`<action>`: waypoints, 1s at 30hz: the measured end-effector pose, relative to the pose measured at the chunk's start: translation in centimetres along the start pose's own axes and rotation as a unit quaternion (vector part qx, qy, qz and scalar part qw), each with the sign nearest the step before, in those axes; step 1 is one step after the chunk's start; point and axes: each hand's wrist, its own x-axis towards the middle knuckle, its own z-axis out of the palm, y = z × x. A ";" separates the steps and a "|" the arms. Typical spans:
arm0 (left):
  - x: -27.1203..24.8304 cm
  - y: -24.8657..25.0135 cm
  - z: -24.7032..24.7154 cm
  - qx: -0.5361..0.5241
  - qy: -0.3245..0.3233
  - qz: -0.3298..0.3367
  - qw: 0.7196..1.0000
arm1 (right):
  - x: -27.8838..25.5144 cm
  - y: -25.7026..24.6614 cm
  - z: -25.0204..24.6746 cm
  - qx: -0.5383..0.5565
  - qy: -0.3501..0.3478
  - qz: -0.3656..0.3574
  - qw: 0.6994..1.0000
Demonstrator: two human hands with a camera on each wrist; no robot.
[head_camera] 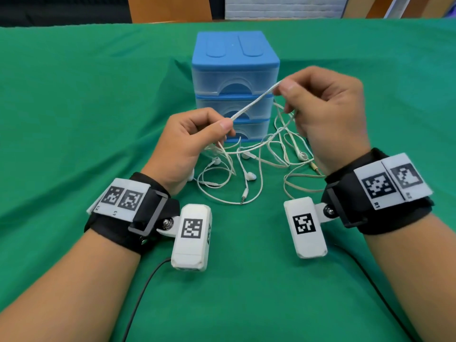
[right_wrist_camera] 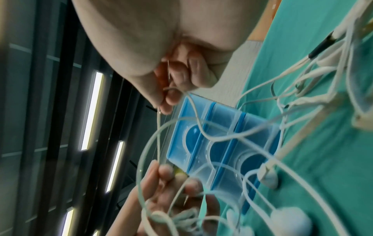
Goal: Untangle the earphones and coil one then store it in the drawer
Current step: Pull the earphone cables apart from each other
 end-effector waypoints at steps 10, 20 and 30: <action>-0.1 0.2 -0.2 -0.026 -0.012 -0.023 0.999 | 1.8 1.4 -2.4 0.054 0.237 0.000 0.970; -0.1 0.2 -0.3 -0.012 0.013 -0.011 1.000 | 1.1 1.1 -1.8 -0.010 0.146 0.004 0.989; -0.1 -0.1 -0.1 -0.023 0.004 0.003 1.000 | -1.0 0.3 0.7 -0.079 -0.221 0.039 0.971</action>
